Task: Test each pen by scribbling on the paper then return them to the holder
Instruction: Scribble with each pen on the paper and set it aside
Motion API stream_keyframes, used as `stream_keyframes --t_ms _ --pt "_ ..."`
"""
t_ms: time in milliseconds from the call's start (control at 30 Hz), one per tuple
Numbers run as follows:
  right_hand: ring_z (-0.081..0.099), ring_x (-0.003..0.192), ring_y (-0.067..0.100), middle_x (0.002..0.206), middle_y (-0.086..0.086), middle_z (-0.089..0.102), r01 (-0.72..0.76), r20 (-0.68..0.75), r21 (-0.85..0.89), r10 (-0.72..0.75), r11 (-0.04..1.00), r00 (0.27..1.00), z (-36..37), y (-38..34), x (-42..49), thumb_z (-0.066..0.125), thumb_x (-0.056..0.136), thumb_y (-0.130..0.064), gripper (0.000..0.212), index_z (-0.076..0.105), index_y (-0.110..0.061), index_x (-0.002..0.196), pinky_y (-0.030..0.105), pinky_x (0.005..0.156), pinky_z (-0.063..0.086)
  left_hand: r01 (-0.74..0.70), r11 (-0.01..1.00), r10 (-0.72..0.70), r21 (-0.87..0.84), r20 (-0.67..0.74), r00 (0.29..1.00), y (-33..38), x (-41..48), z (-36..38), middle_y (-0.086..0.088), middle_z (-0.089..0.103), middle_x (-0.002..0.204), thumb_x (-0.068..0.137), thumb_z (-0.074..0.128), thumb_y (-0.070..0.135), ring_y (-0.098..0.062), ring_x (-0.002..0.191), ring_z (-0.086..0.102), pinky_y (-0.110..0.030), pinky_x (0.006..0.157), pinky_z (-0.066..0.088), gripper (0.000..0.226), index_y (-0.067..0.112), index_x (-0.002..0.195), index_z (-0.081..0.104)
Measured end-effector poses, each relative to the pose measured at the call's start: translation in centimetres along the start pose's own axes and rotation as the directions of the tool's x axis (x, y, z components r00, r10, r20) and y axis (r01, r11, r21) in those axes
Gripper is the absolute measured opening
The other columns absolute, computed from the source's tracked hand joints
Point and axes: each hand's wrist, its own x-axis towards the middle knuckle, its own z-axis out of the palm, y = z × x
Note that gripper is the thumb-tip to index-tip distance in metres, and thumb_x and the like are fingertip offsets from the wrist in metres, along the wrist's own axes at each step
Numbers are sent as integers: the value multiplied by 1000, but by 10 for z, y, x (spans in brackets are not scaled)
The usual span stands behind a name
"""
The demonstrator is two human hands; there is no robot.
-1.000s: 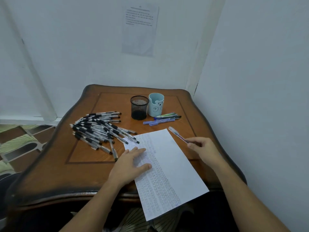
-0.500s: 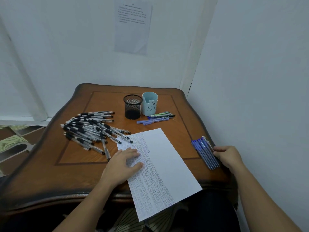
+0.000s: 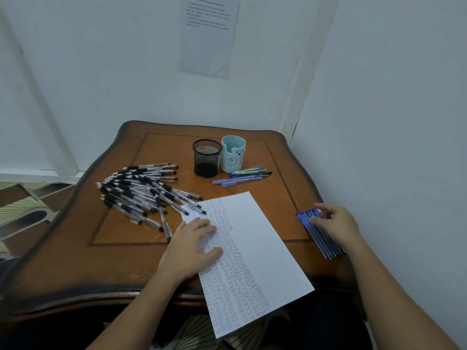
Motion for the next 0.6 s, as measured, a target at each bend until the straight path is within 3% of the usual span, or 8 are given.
stream_keyframes --t_ms 133,267,400,500,600 --pt "53 111 15 121 -7 57 159 73 42 -162 986 984 32 -34 9 74 89 -29 38 65 -31 126 46 101 50 9 1000 -10 29 14 1000 1 1 0 13 41 146 66 34 75 -5 137 31 -37 118 7 84 30 135 54" --pt "49 129 23 140 -3 55 246 124 -18 -242 969 962 75 -69 35 69 93 -21 29 68 -31 120 51 113 38 18 998 -19 55 32 999 -1 4 1 16 36 149 73 40 72 -2 138 28 -34 117 6 77 32 138 50" --pt "45 134 26 145 1 53 356 179 -92 -336 930 925 109 -103 62 60 97 -10 39 65 -27 131 49 114 37 27 996 -31 84 41 999 -3 5 2 17 32 152 84 53 62 0 140 22 -33 118 2 64 34 141 46" --pt "46 132 30 145 3 52 302 238 -72 -277 951 931 130 -120 81 57 97 -7 47 60 -39 133 47 111 40 37 996 -41 81 46 998 -3 6 2 18 30 152 82 51 63 2 140 20 -33 117 1 65 35 141 46" --pt "49 122 28 134 0 58 256 215 -118 -227 960 950 145 -125 91 62 96 -16 37 63 -45 119 40 105 41 44 995 -50 86 66 997 -3 6 1 18 30 153 79 45 66 1 140 20 -34 118 0 70 35 141 45"
